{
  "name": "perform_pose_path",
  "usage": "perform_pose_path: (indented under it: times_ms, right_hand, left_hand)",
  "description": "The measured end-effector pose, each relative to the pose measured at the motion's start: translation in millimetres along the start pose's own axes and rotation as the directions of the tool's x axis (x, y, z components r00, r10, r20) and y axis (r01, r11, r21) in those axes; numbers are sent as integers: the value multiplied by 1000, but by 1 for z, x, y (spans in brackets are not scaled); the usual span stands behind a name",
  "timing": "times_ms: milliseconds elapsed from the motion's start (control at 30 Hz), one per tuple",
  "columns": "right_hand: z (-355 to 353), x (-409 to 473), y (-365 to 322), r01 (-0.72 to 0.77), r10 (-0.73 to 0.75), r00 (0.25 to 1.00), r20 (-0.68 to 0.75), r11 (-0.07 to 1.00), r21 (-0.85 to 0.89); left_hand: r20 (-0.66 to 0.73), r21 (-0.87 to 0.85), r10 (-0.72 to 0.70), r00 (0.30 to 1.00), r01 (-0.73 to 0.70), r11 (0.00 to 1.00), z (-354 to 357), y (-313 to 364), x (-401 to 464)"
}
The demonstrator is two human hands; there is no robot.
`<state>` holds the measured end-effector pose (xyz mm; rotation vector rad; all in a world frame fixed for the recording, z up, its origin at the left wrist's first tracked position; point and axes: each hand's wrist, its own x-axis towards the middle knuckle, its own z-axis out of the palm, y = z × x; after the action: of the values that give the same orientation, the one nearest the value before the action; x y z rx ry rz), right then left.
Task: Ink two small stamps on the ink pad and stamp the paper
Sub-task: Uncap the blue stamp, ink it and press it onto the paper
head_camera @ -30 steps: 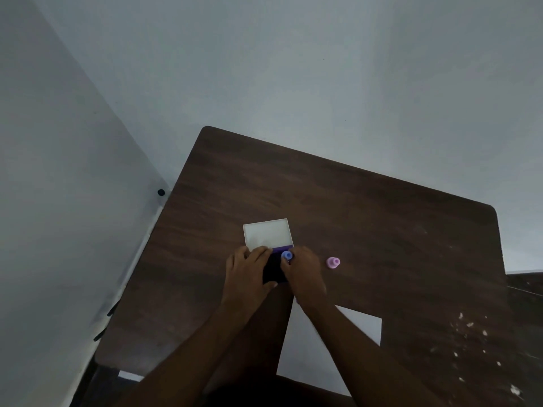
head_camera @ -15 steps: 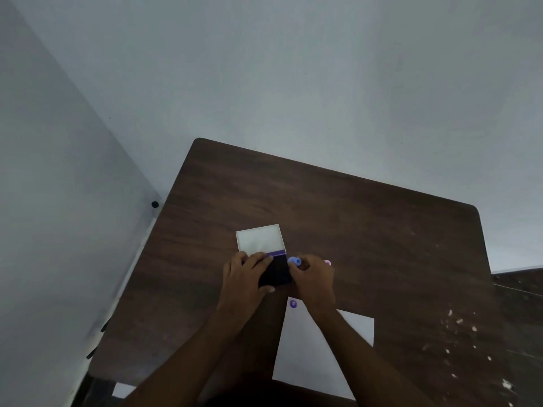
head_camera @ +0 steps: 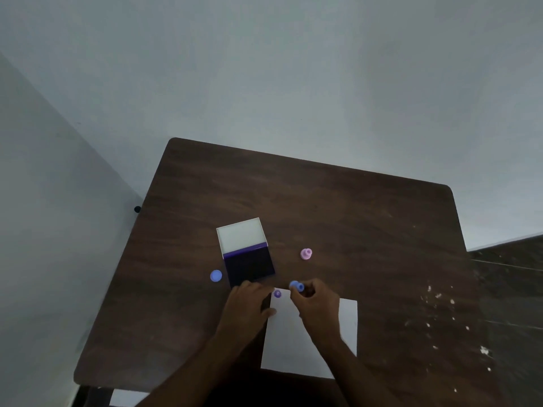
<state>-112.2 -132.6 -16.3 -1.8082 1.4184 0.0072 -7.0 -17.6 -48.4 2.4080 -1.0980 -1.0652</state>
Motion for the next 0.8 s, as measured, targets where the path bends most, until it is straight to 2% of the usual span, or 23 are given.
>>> perform_pose_path:
  times_ms: [100,267,333,467,800]
  right_hand:
    - [6,-3,7,-5,5,1000,17,1000,10]
    - [12,0,9,-51,65,988,138,993,-102]
    - [15,2,11,-60,77,984,162,992,-107]
    - [19,4,15,-63,83,979,187,992,-110]
    - [22,7,18,-111,141,965,220,984,-142]
  left_hand:
    - [-28,-43,-41,999,39,998,10,0,-1]
    - [74,-41,-90,993,93,995,13,1,5]
    - [35,-52,-88,995,90,995,15,0,5]
    - [-5,-50,-80,997,80,996,17,0,6]
    - [94,-134,-148,984,160,978,21,-2,11]
